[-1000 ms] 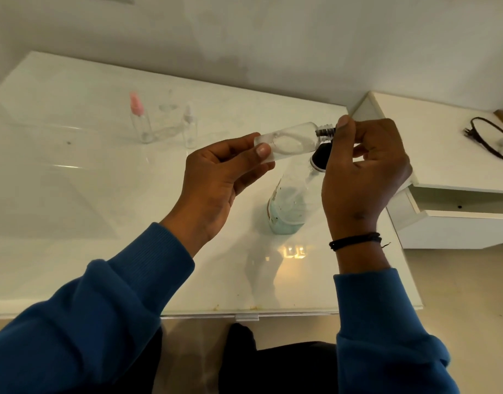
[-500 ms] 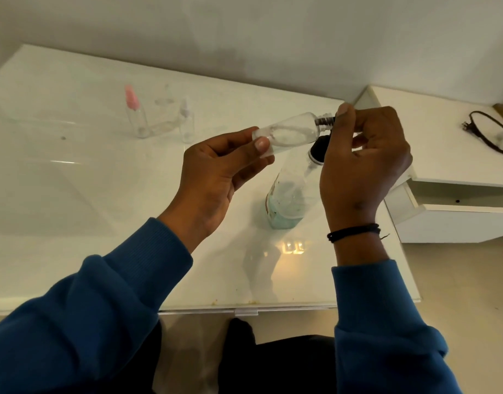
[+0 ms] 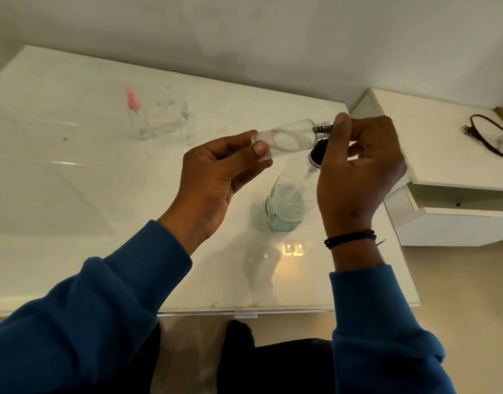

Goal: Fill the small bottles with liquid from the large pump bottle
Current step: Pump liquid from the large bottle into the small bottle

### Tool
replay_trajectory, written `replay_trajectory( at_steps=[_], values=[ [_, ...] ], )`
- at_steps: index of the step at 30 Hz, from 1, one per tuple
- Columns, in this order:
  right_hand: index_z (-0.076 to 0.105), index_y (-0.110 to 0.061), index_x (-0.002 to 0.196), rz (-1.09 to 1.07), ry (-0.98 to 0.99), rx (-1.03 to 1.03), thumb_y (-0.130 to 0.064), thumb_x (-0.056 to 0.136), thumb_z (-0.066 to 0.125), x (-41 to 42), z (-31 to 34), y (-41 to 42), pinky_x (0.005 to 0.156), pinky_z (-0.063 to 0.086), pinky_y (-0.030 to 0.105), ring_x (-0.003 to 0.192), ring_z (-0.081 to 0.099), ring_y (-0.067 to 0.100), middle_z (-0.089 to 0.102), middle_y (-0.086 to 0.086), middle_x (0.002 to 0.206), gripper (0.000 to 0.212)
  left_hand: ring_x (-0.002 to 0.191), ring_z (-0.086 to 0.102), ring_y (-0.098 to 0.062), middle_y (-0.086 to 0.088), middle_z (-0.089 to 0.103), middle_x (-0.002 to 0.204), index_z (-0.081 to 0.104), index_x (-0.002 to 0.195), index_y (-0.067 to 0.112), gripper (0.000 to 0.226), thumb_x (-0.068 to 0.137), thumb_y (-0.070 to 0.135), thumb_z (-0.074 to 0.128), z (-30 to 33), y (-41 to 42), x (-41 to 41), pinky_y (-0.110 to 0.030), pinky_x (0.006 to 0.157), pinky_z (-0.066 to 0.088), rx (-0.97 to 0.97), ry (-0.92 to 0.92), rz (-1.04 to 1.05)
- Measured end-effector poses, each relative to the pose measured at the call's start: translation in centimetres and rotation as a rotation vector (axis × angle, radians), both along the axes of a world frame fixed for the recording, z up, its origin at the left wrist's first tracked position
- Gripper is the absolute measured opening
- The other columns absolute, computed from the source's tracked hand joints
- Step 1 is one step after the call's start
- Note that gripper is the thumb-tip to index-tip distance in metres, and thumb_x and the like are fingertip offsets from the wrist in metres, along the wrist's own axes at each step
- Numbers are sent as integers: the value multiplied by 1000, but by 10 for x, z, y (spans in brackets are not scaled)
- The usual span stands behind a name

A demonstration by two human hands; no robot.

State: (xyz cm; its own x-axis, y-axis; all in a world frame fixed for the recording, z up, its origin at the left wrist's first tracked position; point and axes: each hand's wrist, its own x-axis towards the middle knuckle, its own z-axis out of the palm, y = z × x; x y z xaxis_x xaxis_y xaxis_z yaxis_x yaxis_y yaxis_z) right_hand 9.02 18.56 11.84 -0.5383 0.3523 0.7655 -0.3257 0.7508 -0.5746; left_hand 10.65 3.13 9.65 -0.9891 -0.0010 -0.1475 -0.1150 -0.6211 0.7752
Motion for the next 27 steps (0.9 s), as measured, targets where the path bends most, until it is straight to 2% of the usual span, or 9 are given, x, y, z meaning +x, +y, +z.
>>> replay_trajectory(
  at_steps=[3, 7, 14, 19, 23, 27],
  values=[
    [57, -25, 72, 16, -16, -2, -21, 95, 63, 1, 1, 1, 58, 47, 38, 67, 55, 25, 54, -9, 73, 23, 99, 75, -32, -13, 77, 108, 73, 110, 4, 37, 74, 11, 76, 1, 0, 0, -26, 81, 59, 4, -8, 5],
    [57, -23, 69, -6, 0, 20, -24, 94, 62, -2, 9, 3, 57, 40, 26, 67, 56, 27, 53, -10, 72, 26, 99, 75, -32, -15, 76, 110, 73, 112, 2, 40, 74, 12, 76, 2, 2, 1, -27, 82, 59, 1, -2, -11],
    [60, -22, 72, 15, -16, -12, -20, 95, 63, 0, 0, 1, 58, 48, 41, 68, 57, 27, 55, -10, 74, 23, 100, 75, -31, -12, 77, 109, 74, 110, 4, 36, 75, 11, 76, 1, -1, -1, -26, 82, 59, -12, -3, 6],
    [53, -25, 70, -2, 23, 15, -22, 94, 63, -3, 8, 2, 56, 44, 32, 66, 56, 27, 53, -10, 71, 26, 98, 75, -32, -15, 76, 111, 73, 112, 2, 36, 77, 10, 76, 1, 0, -1, -28, 83, 59, -7, 3, -15],
    [55, -23, 71, 20, 35, -26, -18, 94, 63, -3, -1, 1, 55, 45, 32, 65, 53, 21, 53, -6, 71, 25, 98, 75, -31, -13, 77, 109, 73, 111, 3, 29, 82, 6, 74, 0, 0, -1, -30, 86, 60, -21, -9, -2],
    [56, -22, 69, 26, 18, -7, -21, 94, 63, -3, 2, 5, 56, 40, 23, 65, 54, 22, 54, -7, 70, 26, 100, 75, -32, -14, 77, 111, 72, 112, 3, 30, 82, 7, 74, 1, 0, -1, -30, 86, 60, -13, -9, -6]
  ],
)
